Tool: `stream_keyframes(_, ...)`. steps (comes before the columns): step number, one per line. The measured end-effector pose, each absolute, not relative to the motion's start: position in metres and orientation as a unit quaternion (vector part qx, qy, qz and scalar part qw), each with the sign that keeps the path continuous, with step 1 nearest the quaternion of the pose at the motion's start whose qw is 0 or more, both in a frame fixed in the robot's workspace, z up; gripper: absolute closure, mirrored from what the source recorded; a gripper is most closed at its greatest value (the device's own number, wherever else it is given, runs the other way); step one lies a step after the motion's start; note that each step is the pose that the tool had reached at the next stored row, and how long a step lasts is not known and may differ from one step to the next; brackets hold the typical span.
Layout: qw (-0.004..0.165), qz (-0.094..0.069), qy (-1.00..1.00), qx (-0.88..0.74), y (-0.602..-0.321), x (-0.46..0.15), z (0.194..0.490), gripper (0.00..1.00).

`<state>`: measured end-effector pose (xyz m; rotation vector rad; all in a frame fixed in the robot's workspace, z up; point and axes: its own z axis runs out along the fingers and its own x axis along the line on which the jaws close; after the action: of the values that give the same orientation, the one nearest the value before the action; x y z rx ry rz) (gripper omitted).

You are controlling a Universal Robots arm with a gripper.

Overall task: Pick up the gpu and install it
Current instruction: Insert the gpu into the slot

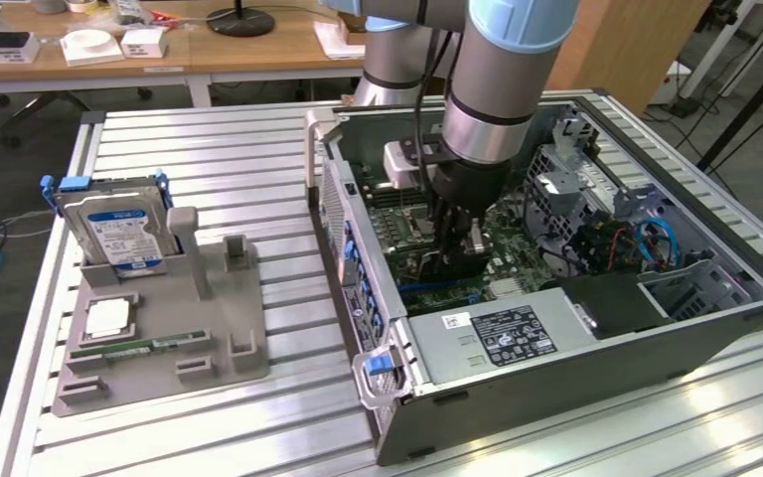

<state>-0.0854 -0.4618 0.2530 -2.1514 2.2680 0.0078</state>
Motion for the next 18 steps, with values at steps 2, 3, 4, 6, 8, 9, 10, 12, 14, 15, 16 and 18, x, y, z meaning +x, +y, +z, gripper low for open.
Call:
stream_keyframes(2,0.008,0.003,0.725,-0.688,-0.4617,-0.0855,0.2520,0.74)
stream_keyframes(3,0.009,0.004,0.726,-0.688,-0.4614,-0.0854,0.2516,0.74)
stream_keyframes(4,0.009,0.004,0.726,-0.688,-0.4612,-0.0854,0.2512,0.74)
stream_keyframes(6,0.010,0.005,0.725,-0.688,-0.4609,-0.0854,0.2507,0.74)
stream_keyframes(8,0.010,0.005,0.725,-0.688,-0.4608,-0.0854,0.2496,0.74)
stream_keyframes(9,0.010,0.005,0.726,-0.688,-0.4608,-0.0855,0.2488,0.74)
stream_keyframes(10,0.010,0.005,0.726,-0.688,-0.4609,-0.0855,0.2478,0.74)
stream_keyframes(12,0.011,0.006,0.726,-0.688,-0.4608,-0.0855,0.2458,0.74)
stream_keyframes(14,0.011,0.006,0.725,-0.688,-0.4608,-0.0854,0.2449,0.74)
stream_keyframes(15,0.011,0.006,0.725,-0.688,-0.4608,-0.0854,0.2449,0.74)
stream_keyframes(16,0.011,0.006,0.725,-0.688,-0.4608,-0.0854,0.2449,0.74)
stream_keyframes(18,0.013,0.007,0.725,-0.688,-0.4604,-0.0853,0.2466,0.74)
